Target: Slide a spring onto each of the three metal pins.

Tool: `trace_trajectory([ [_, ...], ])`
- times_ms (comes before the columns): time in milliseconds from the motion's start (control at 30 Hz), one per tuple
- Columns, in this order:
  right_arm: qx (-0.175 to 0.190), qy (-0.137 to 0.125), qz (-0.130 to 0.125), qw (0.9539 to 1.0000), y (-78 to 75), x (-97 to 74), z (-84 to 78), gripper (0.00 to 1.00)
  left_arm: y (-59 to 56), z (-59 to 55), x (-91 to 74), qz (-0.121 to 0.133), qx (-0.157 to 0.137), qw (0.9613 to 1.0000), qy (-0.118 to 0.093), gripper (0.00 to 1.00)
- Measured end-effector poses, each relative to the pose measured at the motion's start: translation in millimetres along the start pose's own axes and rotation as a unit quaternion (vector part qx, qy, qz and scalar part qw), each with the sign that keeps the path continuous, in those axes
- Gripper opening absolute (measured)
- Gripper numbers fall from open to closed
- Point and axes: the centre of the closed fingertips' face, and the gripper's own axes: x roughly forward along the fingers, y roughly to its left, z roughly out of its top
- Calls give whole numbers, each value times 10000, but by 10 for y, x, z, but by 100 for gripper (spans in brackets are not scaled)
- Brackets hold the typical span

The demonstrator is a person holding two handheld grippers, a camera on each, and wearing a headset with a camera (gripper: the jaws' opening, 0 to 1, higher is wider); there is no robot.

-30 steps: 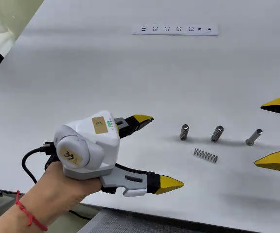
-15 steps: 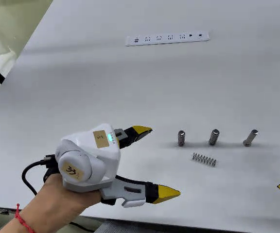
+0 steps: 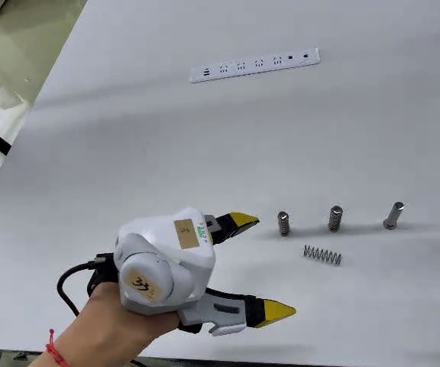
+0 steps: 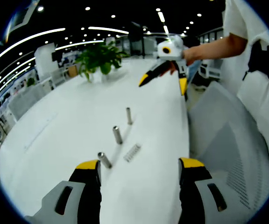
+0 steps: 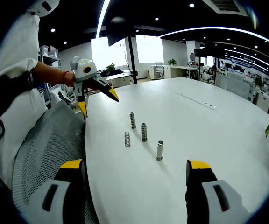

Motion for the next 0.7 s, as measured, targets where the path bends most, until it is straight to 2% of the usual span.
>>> trace_trajectory([
  [233,74,-32,-30,10000,-69,-40,-155,90,-32,-28,245,-258,127,9992,273,59],
  [367,102,-88,-61,9999,-90,-54,-196,89,-7,-133,371,-261,481,9957,752,52],
  [567,142,-138,-127,9997,-81,-78,-211,89,-12,-153,596,-255,608,9934,937,41],
  [633,159,-151,-136,9997,-79,-89,-238,89,19,-161,671,-192,658,9924,1019,40],
  [700,177,-141,-149,9996,-80,-101,-273,88,61,-154,741,-135,585,9931,1008,39],
])
